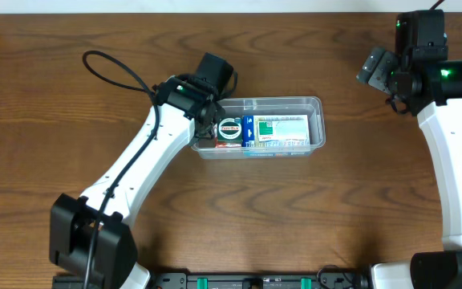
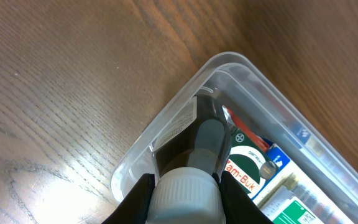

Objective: Pack container
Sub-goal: 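Lift the bottle and carry it into the container's left corner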

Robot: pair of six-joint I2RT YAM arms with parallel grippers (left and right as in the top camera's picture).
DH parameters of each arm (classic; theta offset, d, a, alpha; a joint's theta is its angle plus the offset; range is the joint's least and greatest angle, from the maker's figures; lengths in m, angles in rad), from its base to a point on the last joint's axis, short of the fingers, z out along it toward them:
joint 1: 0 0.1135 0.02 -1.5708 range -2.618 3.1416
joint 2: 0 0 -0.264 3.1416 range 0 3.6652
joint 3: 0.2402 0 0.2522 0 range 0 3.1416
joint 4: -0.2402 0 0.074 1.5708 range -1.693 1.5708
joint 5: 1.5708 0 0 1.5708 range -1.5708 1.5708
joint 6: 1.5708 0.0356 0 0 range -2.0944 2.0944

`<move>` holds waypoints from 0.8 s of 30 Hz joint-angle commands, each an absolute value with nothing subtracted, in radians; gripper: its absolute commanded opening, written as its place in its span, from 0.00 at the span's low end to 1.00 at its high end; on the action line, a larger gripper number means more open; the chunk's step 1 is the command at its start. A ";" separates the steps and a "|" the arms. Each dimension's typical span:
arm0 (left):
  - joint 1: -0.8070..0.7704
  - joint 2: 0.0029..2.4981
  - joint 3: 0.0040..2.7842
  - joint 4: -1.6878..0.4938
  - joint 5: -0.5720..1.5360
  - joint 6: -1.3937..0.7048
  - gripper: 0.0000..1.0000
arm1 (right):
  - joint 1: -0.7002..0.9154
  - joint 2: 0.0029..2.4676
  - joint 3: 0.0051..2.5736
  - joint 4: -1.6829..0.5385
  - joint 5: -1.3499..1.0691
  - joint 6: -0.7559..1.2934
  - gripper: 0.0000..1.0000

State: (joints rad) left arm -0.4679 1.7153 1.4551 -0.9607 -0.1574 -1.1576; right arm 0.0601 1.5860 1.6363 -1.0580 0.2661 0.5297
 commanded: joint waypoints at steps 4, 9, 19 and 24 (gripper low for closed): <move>-0.469 1.764 1.479 -0.958 -0.196 -1.185 0.06 | 0.056 1.582 1.640 -1.059 0.281 0.518 0.99; -0.469 1.796 1.478 -0.951 -0.196 -1.192 0.06 | 0.056 1.582 1.640 -1.059 0.281 0.518 0.99; -0.469 1.843 1.478 -0.912 -0.196 -1.208 0.06 | 0.056 1.582 1.640 -1.059 0.281 0.518 0.99; -0.469 1.884 1.477 -0.906 -0.196 -1.211 0.06 | 0.056 1.582 1.640 -1.059 0.281 0.518 0.99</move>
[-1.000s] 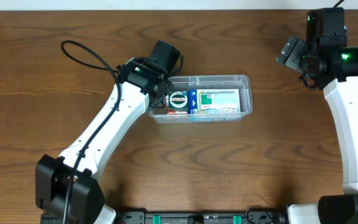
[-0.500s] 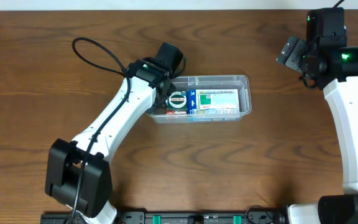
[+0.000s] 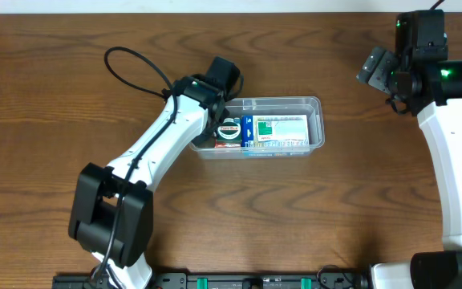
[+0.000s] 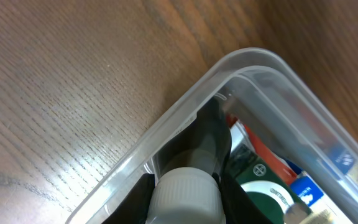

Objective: Pack container
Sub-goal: 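Lift the bottle and carry it into the container's left corner, then stand the bottle upright in the container and open the left gripper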

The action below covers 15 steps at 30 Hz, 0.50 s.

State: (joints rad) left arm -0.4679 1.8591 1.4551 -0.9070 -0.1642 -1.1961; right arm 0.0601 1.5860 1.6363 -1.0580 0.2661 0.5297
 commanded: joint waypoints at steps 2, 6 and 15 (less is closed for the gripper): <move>-0.469 1.897 1.477 -0.906 -0.196 -1.211 0.06 | 0.056 1.582 1.640 -1.059 0.281 0.518 0.99; -0.469 1.908 1.477 -0.902 -0.195 -1.222 0.06 | 0.056 1.582 1.640 -1.059 0.281 0.518 0.99; -0.469 1.908 1.477 -0.832 -0.196 -1.217 0.27 | 0.056 1.582 1.640 -1.059 0.281 0.518 0.99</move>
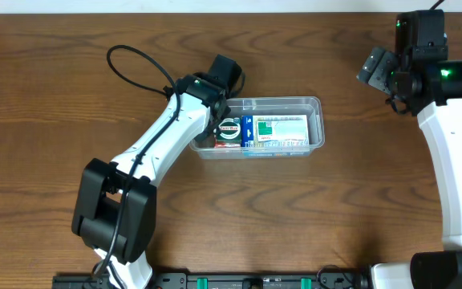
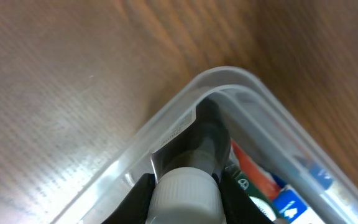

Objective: Pack container
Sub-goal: 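Stand the bottle upright in the container and open the left gripper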

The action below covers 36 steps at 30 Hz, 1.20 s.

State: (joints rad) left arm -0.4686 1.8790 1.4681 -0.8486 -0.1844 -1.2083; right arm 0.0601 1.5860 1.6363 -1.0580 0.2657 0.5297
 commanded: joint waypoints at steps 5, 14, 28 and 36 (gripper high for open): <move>-0.468 1.908 1.477 -0.805 -0.196 -1.206 0.32 | 0.056 1.582 1.640 -1.059 0.281 0.518 0.99; -0.468 1.908 1.477 -0.805 -0.196 -1.206 0.50 | 0.056 1.582 1.640 -1.059 0.281 0.518 0.99; -0.471 1.866 1.490 -0.806 -0.191 -1.150 0.54 | 0.056 1.582 1.640 -1.059 0.281 0.518 0.99; -0.484 1.682 1.508 -0.809 -0.188 -1.008 0.56 | 0.056 1.582 1.640 -1.059 0.281 0.518 0.98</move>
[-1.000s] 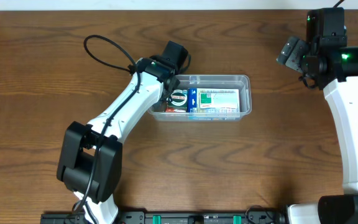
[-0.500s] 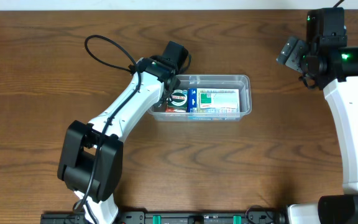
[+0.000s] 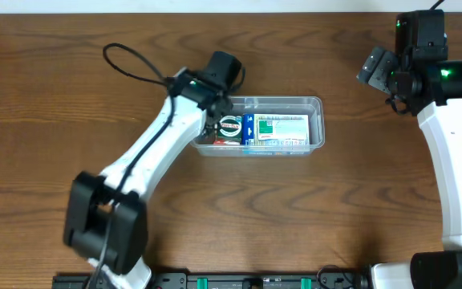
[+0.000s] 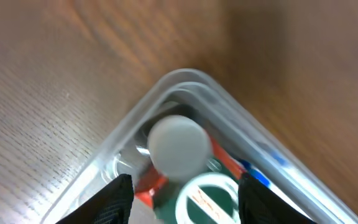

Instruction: Pack container

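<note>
A clear plastic container (image 3: pixel 317 120) lies at the table's middle. In the left wrist view a small dark bottle with a white cap (image 4: pixel 176 144) stands in its left corner (image 4: pixel 185 76), next to a round green tin (image 4: pixel 207 198). My left gripper (image 4: pixel 182 202) hangs open above that corner, fingers (image 4: pixel 114 200) spread wide on either side and touching nothing. From overhead the left gripper (image 3: pixel 215 104) covers the bottle; the tin (image 3: pixel 229 127) and a green-and-white box (image 3: pixel 283 128) fill the rest. My right gripper (image 3: pixel 373 68) is held far off at the upper right.
A black cable (image 3: pixel 127 68) loops off the left arm over the table behind the container. The right arm's white link (image 3: pixel 455 152) runs down the right side. Bare wooden table (image 3: pixel 295 217) surrounds the container.
My left gripper has let go of the white-capped bottle and opened. It now sits higher, and the bottle stands by itself in the container's left corner. The right arm has not moved.
My left gripper first held the bottle by its cap at the container's left end. Over the two moments after that it held the bottle lower inside the corner, against the wall. Now it is open above the standing bottle.
</note>
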Robot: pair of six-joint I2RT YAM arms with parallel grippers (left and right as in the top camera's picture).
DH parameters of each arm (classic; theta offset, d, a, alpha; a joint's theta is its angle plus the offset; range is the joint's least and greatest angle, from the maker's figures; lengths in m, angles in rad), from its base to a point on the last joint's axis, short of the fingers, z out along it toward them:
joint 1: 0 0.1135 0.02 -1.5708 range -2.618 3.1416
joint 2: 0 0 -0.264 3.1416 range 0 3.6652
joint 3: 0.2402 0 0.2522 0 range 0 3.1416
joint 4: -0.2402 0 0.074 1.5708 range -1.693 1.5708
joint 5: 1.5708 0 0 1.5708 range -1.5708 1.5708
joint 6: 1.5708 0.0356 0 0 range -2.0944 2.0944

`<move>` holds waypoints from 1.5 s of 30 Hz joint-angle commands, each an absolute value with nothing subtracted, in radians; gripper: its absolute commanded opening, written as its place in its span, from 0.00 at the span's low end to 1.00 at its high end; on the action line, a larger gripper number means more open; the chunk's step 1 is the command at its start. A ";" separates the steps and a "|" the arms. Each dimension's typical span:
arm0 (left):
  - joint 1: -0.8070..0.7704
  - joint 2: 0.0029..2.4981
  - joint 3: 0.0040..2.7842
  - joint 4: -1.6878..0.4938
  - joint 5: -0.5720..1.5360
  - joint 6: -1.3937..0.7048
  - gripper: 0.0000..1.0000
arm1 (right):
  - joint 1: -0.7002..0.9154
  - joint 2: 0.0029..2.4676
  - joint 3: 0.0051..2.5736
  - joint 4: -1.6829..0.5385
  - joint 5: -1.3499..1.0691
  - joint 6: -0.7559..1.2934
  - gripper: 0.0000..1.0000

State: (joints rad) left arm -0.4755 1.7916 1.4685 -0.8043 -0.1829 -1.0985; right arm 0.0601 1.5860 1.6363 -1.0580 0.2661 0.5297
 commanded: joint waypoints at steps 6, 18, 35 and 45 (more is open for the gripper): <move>-0.483 1.444 1.508 -0.928 -0.226 -0.797 0.73 | 0.056 1.582 1.640 -1.059 0.281 0.518 0.99; -0.483 1.099 1.508 -1.528 -0.237 -0.314 0.98 | 0.056 1.582 1.640 -1.059 0.281 0.518 0.99; -0.488 0.983 1.507 -1.682 -0.165 -0.345 0.98 | 0.056 1.582 1.640 -1.059 0.281 0.518 0.99; -0.264 0.764 1.507 -1.680 -0.165 -0.350 0.98 | 0.056 1.582 1.640 -1.059 0.281 0.518 0.99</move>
